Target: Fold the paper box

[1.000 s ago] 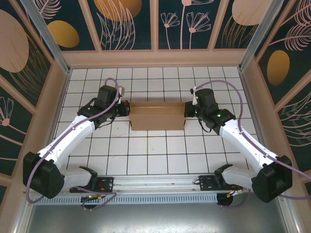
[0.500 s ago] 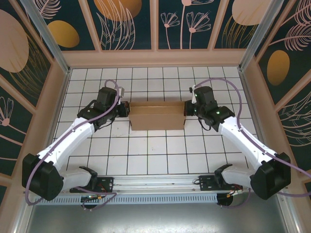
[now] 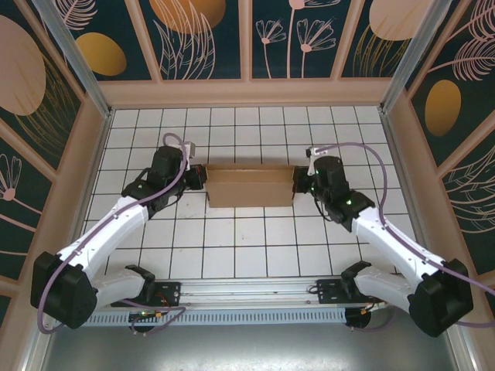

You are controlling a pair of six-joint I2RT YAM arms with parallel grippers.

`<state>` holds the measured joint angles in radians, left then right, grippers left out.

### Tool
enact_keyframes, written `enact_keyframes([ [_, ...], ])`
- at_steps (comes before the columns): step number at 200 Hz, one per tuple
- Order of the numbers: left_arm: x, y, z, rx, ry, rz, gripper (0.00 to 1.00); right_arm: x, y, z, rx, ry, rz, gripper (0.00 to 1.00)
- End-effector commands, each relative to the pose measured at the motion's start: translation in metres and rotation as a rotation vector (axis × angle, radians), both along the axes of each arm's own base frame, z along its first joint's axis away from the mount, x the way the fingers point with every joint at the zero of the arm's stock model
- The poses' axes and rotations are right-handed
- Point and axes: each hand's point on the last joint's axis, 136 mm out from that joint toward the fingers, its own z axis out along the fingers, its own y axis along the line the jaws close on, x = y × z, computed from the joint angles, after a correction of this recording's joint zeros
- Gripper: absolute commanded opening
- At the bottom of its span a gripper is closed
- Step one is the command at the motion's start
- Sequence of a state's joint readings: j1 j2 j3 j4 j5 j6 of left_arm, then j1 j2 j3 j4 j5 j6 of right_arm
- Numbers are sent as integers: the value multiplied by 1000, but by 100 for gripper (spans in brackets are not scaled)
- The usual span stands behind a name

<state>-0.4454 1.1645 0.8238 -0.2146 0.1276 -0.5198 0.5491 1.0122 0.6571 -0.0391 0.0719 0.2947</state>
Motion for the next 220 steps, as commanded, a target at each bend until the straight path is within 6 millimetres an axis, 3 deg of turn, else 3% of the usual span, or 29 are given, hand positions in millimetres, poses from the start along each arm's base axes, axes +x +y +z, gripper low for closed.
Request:
enact_keyframes([
  [1, -26, 22, -69, 84, 201, 77, 0, -10, -3, -26, -27, -4, 7, 0],
  [44, -27, 28, -68, 84, 164, 100, 0, -7, -19, -31, -132, -22, -40, 0],
  [102, -28, 34, -73, 163, 180, 84, 0, -6, -21, -32, -265, 10, 10, 0],
  [137, -34, 43, -85, 205, 203, 100, 0, -11, -22, -50, -325, 21, 47, 0],
  [175, -39, 40, -96, 195, 250, 91, 0, -13, -20, -63, -310, 61, 48, 1],
  [195, -39, 38, -94, 190, 250, 87, 0, -14, -14, -56, -283, 50, 77, 14],
  [220, -36, 38, -87, 197, 235, 80, 0, -15, -1, -23, -209, -35, 131, 37],
])
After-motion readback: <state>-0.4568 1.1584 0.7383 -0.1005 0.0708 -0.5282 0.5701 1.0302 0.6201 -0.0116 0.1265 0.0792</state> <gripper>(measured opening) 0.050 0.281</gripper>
